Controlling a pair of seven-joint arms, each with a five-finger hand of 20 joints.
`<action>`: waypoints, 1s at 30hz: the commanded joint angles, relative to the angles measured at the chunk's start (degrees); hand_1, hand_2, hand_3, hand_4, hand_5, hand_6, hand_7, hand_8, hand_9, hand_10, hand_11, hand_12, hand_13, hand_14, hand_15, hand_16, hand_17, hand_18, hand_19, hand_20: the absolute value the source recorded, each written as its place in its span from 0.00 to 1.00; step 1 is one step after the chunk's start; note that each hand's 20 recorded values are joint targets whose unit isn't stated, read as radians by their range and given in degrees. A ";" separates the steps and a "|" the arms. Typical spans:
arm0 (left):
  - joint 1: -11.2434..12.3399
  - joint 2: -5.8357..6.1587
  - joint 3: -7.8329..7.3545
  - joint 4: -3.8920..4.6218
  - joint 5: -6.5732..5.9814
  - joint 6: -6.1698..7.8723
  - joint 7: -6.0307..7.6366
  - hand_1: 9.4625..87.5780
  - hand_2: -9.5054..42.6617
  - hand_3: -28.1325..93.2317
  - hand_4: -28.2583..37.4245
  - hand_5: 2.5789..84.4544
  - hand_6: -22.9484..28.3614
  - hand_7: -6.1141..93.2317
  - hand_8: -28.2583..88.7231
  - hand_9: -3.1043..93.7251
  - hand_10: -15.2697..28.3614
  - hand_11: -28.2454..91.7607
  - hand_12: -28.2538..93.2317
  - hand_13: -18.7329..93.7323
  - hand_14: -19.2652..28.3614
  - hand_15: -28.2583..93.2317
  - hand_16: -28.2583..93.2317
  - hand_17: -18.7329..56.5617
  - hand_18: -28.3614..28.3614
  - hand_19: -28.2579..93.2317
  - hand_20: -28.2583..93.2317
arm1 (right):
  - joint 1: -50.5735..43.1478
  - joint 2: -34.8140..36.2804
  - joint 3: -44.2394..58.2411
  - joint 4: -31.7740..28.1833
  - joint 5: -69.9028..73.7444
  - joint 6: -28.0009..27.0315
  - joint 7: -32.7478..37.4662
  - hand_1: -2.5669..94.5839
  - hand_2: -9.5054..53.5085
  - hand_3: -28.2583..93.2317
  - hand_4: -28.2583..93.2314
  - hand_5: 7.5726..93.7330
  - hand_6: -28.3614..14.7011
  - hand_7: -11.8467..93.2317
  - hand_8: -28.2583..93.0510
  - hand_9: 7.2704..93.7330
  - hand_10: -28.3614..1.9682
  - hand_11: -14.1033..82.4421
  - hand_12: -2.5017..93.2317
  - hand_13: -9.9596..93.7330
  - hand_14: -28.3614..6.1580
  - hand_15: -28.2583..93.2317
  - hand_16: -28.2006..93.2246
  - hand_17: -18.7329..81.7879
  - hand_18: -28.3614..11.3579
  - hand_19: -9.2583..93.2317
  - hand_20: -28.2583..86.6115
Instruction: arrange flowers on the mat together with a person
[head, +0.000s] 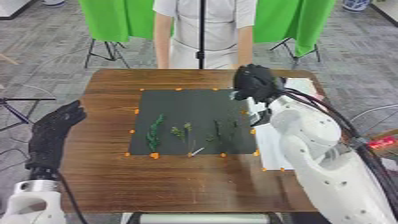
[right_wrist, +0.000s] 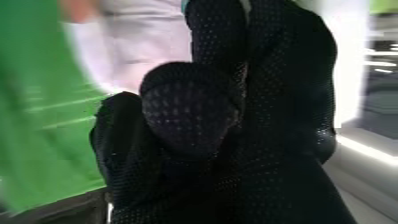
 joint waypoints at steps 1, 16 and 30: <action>1.65 -0.92 -0.69 1.23 -1.23 1.97 1.43 0.26 0.05 0.76 0.21 0.55 0.52 0.20 0.19 0.48 0.64 0.38 0.36 0.47 0.76 0.37 0.27 0.33 0.72 0.28 0.39 | 8.57 -16.23 -11.02 6.63 -4.81 -3.82 -6.83 0.93 0.00 0.00 0.79 0.84 0.64 0.30 0.43 1.00 0.69 0.32 0.40 1.00 0.82 0.69 0.42 0.87 0.47 1.00 0.58; 1.12 -1.41 2.75 1.89 -3.99 4.14 3.20 0.12 0.44 0.78 0.01 0.56 0.52 0.20 0.19 0.49 0.66 0.39 0.36 0.48 0.77 0.38 0.27 0.33 0.72 0.29 0.39 | 9.68 -31.78 -15.70 23.40 -22.02 -6.14 -17.11 0.92 0.00 0.00 0.79 0.84 0.64 0.30 0.42 1.00 0.70 0.32 0.40 1.00 0.82 0.70 0.42 0.87 0.46 1.00 0.60; 1.08 -1.64 3.95 1.75 -4.03 3.75 3.25 0.09 0.51 0.78 0.00 0.56 0.52 0.20 0.19 0.49 0.66 0.39 0.36 0.48 0.77 0.38 0.27 0.33 0.72 0.29 0.39 | 7.96 -38.41 -9.17 33.67 -35.60 -1.51 -20.65 0.91 0.00 0.00 0.79 0.82 0.64 0.29 0.40 1.00 0.70 0.28 0.41 1.00 0.82 0.70 0.43 0.87 0.46 1.00 0.61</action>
